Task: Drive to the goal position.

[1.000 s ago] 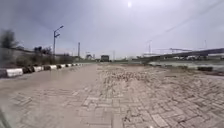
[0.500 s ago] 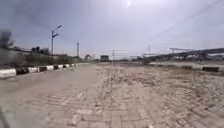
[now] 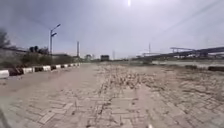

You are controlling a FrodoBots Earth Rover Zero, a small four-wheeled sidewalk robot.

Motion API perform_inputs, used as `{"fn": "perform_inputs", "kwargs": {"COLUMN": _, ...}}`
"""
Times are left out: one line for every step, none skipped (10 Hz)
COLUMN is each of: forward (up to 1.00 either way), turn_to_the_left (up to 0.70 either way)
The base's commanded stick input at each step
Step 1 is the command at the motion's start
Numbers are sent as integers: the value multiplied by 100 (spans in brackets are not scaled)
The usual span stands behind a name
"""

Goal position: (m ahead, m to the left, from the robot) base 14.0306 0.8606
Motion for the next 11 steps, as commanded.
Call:
{"fn": "perform_inputs", "kwargs": {"forward": 100, "turn_to_the_left": 0}}
{"fn": "perform_inputs", "kwargs": {"forward": 100, "turn_to_the_left": 0}}
{"fn": "perform_inputs", "kwargs": {"forward": 100, "turn_to_the_left": 0}}
{"fn": "perform_inputs", "kwargs": {"forward": 100, "turn_to_the_left": 0}}
{"fn": "perform_inputs", "kwargs": {"forward": 100, "turn_to_the_left": 0}}
{"fn": "perform_inputs", "kwargs": {"forward": 100, "turn_to_the_left": 0}}
{"fn": "perform_inputs", "kwargs": {"forward": 100, "turn_to_the_left": 0}}
{"fn": "perform_inputs", "kwargs": {"forward": 100, "turn_to_the_left": 0}}
{"fn": "perform_inputs", "kwargs": {"forward": 100, "turn_to_the_left": 0}}
{"fn": "perform_inputs", "kwargs": {"forward": 100, "turn_to_the_left": 0}}
{"fn": "perform_inputs", "kwargs": {"forward": 100, "turn_to_the_left": -8}}
